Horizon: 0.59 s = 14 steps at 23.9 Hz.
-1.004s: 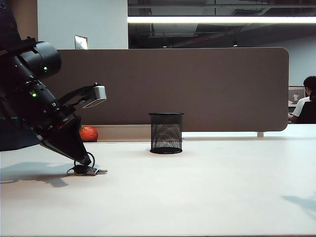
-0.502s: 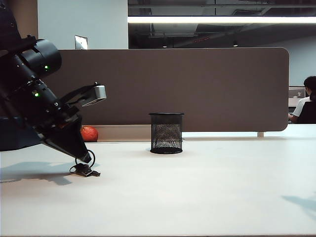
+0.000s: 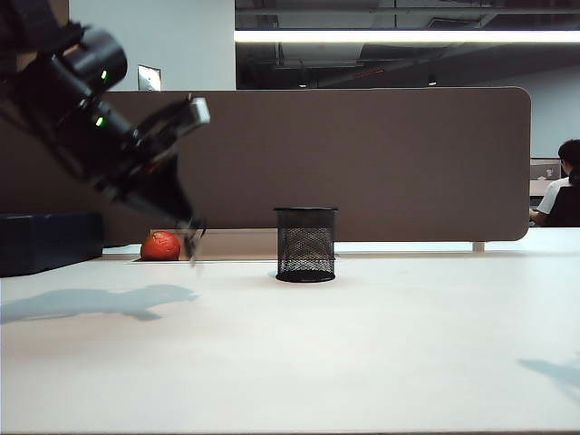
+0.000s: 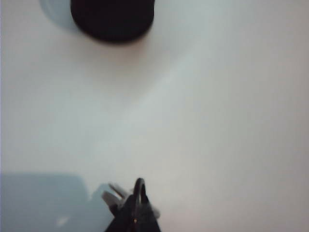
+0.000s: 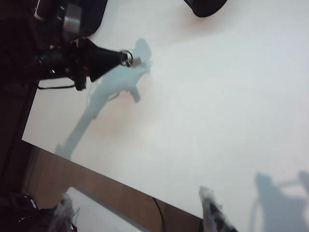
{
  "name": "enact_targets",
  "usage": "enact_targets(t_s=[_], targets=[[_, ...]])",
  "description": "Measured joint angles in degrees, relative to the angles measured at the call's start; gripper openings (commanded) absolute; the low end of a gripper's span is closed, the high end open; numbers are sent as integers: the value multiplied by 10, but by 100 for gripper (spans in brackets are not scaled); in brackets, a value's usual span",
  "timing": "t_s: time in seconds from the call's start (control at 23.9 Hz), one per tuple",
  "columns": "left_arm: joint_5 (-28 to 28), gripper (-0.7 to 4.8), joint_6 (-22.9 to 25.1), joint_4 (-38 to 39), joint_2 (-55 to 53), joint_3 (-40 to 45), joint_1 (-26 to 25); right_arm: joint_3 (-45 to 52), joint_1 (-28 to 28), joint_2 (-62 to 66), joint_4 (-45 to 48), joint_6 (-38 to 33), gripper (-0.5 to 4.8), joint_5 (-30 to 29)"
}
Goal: Pick up a bunch of keys from the table, then put them into the black basket.
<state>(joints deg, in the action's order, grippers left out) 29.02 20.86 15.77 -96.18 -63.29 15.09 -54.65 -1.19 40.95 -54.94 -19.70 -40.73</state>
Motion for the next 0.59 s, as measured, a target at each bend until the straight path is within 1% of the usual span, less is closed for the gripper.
enact_targets(t_s=[0.25,0.42,0.59], targets=[[12,-7,-1,-1,0,-70,10,0,0,0,0,0,347,2],[16,-7,-1,-8,0,-99,11,0,0,0,0,0,347,2],[16,-7,-2,-33,0,-117,11,0,0,0,0,0,347,2]])
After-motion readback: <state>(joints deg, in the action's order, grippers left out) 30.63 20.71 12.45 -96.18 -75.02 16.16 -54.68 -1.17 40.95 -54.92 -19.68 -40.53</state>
